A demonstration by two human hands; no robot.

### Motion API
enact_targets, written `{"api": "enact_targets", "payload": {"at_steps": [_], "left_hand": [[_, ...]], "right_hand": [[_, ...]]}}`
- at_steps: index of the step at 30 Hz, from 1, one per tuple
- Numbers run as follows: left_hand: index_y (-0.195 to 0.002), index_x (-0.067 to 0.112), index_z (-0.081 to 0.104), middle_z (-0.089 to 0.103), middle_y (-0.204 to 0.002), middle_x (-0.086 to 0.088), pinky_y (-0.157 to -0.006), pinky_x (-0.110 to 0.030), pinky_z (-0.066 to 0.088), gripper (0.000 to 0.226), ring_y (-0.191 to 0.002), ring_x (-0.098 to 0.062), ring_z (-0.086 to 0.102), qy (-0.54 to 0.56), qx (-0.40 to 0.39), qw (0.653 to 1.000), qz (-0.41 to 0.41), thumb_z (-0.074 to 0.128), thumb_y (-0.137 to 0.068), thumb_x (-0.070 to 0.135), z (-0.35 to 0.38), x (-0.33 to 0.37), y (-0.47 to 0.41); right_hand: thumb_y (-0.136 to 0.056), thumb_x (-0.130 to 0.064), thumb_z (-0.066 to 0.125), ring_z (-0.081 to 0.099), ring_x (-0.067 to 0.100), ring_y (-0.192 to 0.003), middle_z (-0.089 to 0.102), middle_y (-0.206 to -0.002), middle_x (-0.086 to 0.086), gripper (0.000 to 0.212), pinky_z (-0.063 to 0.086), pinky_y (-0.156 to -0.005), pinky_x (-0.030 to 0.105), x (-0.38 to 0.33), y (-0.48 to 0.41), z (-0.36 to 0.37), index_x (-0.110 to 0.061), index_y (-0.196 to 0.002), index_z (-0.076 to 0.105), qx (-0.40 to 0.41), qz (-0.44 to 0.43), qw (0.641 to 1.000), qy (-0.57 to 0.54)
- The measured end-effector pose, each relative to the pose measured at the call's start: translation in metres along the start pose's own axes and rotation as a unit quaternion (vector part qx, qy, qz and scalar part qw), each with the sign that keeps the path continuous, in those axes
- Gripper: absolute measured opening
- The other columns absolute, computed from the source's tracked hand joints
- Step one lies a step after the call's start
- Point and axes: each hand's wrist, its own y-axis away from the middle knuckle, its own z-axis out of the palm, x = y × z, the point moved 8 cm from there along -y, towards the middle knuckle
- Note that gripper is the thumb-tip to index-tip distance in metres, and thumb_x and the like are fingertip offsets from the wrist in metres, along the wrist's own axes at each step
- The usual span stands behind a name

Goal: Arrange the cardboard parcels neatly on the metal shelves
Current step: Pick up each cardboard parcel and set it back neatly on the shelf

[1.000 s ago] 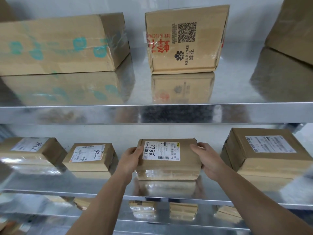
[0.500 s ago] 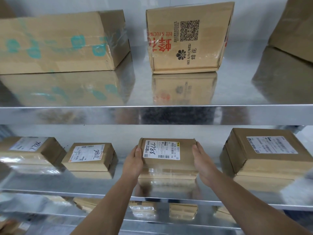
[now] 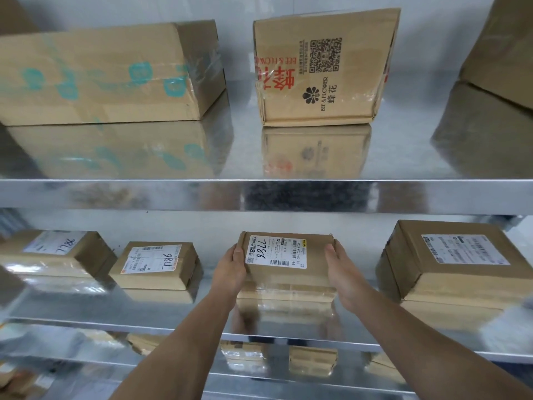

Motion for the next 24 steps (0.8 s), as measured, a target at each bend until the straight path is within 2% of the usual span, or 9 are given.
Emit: {"api": "enact_targets", "payload": {"at_steps": [5,8,10,16,19,20,21,22,24], "left_hand": [[-0.144,0.018,0.051,0.063,-0.128,-0.001,-0.103,-0.037,0.041,0.043,-0.120,-0.024,0.055,0.013,-0.008,1.000,0.003,0.033,-0.110,0.037,-0.003,0.009,0.004],[-0.155,0.022,0.040,0.049,-0.153,-0.001,-0.118,-0.039,0.031,0.049,-0.141,-0.024,0.043,0.038,0.017,0.999,0.011,0.037,-0.109,0.040,-0.016,0.016,0.005],[-0.154,0.022,0.043,0.044,-0.157,0.000,-0.121,-0.041,0.028,0.049,-0.145,-0.024,0.039,0.038,0.037,0.998,0.031,0.039,-0.108,0.041,-0.027,0.025,0.006],[-0.145,0.026,0.053,0.057,-0.144,0.001,-0.114,-0.040,0.039,0.043,-0.129,-0.025,0.054,0.028,0.050,0.993,0.101,0.040,-0.107,0.040,-0.034,0.058,0.025],[-0.142,0.027,0.055,0.056,-0.133,0.012,-0.109,-0.028,0.036,0.038,-0.120,-0.011,0.052,0.034,0.004,0.991,0.129,0.043,-0.108,0.037,-0.015,0.067,0.050],[-0.141,0.029,0.056,0.054,-0.132,0.013,-0.107,-0.026,0.034,0.037,-0.120,-0.009,0.050,0.039,-0.009,0.989,0.141,0.044,-0.108,0.038,-0.008,0.070,0.061],[-0.139,0.032,0.057,0.055,-0.131,0.013,-0.106,-0.025,0.034,0.035,-0.120,-0.009,0.051,0.038,-0.018,0.987,0.152,0.045,-0.107,0.039,0.001,0.073,0.069],[-0.137,0.034,0.058,0.055,-0.128,0.012,-0.106,-0.025,0.035,0.032,-0.120,-0.009,0.052,0.037,-0.028,0.986,0.158,0.046,-0.107,0.039,0.010,0.073,0.077],[-0.136,0.030,0.059,0.056,-0.127,0.011,-0.107,-0.024,0.035,0.032,-0.117,-0.009,0.051,0.042,-0.061,0.987,0.144,0.047,-0.107,0.035,0.032,0.073,0.090]], "right_hand": [[-0.109,-0.054,0.024,0.025,0.028,-0.154,0.021,-0.169,-0.006,0.058,0.024,-0.121,0.052,-0.005,0.001,-0.006,-0.038,-0.164,0.013,0.008,-0.001,0.999,0.031],[-0.107,-0.058,0.025,0.024,0.028,-0.155,0.020,-0.170,-0.004,0.062,0.021,-0.125,0.051,-0.012,0.002,-0.015,-0.035,-0.164,0.014,0.021,-0.010,0.999,0.044],[-0.109,-0.055,0.025,0.023,0.026,-0.155,0.021,-0.170,-0.004,0.061,0.020,-0.125,0.046,-0.020,0.006,-0.024,-0.031,-0.164,0.017,0.033,-0.026,0.998,0.046],[-0.110,-0.047,0.029,0.036,0.026,-0.148,0.038,-0.160,-0.001,0.054,0.028,-0.119,0.047,-0.031,0.024,-0.052,-0.023,-0.158,0.038,0.082,-0.032,0.996,0.020],[-0.105,-0.049,0.034,0.052,0.021,-0.113,0.057,-0.119,-0.002,0.038,0.041,-0.100,0.042,-0.023,0.044,-0.057,-0.029,-0.124,0.060,0.093,-0.025,0.995,-0.019],[-0.105,-0.048,0.036,0.052,0.020,-0.109,0.036,-0.107,-0.014,0.038,0.041,-0.099,0.041,-0.019,0.051,-0.061,-0.026,-0.122,0.061,0.107,-0.027,0.994,-0.026],[-0.106,-0.047,0.037,0.053,0.020,-0.112,0.050,-0.146,0.010,0.042,0.041,-0.102,0.043,-0.016,0.055,-0.065,-0.021,-0.129,0.061,0.117,-0.032,0.992,-0.030],[-0.106,-0.047,0.038,0.053,0.020,-0.113,0.060,-0.118,0.007,0.044,0.040,-0.102,0.042,-0.011,0.060,-0.071,-0.020,-0.133,0.060,0.129,-0.033,0.990,-0.035],[-0.103,-0.053,0.040,0.055,0.019,-0.104,0.060,-0.114,0.002,0.041,0.042,-0.092,0.037,-0.005,0.069,-0.081,-0.027,-0.124,0.064,0.142,-0.042,0.988,-0.045]]}}
